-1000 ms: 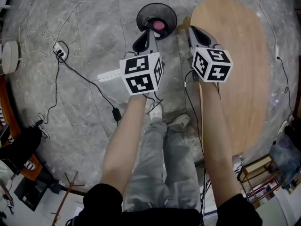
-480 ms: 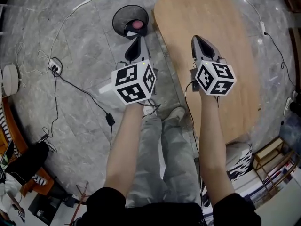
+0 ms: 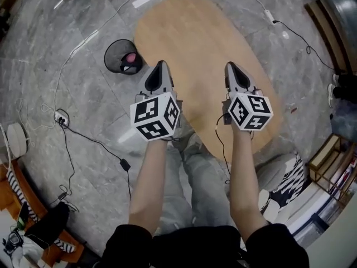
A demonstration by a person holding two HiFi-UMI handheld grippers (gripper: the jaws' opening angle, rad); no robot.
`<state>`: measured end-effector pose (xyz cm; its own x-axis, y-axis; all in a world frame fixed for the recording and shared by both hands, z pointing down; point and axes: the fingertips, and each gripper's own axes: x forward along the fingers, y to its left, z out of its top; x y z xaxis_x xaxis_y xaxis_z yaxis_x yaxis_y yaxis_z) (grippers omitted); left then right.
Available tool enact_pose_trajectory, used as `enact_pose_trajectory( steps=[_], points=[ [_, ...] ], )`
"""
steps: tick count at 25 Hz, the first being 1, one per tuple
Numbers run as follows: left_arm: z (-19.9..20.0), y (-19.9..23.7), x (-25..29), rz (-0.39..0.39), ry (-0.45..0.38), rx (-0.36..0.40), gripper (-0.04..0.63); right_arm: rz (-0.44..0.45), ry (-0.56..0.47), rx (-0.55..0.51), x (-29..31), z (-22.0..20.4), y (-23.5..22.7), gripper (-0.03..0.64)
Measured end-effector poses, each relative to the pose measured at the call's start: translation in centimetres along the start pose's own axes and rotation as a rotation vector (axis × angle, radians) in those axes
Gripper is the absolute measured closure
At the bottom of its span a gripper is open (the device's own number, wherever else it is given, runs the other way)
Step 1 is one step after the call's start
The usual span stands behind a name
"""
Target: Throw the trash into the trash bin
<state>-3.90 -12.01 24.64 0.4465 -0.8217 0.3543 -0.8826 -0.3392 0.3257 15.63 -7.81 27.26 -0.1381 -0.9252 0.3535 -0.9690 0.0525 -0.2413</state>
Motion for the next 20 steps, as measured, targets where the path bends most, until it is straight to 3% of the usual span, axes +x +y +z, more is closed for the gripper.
enact_pose_trajectory(
  steps=[9,17,20],
  points=[
    [3.4,-14.8,-3.4,-0.154,0.025,0.098,0.588,-0.161,-0.044,0.011,-14.1,6.0,-8.2,0.604],
    [12.3,-22.7,-7.0,-0.187,-0.082,0.199,0.588,-0.227,-0.236,0.012,-24.4,16.4,-9.7,0.604],
    [14.9,-25.3,-8.4,-0.205,-0.123,0.197,0.588,-0.230,-0.275,-0.010,-26.8,19.5,-9.4,0.604]
  ],
)
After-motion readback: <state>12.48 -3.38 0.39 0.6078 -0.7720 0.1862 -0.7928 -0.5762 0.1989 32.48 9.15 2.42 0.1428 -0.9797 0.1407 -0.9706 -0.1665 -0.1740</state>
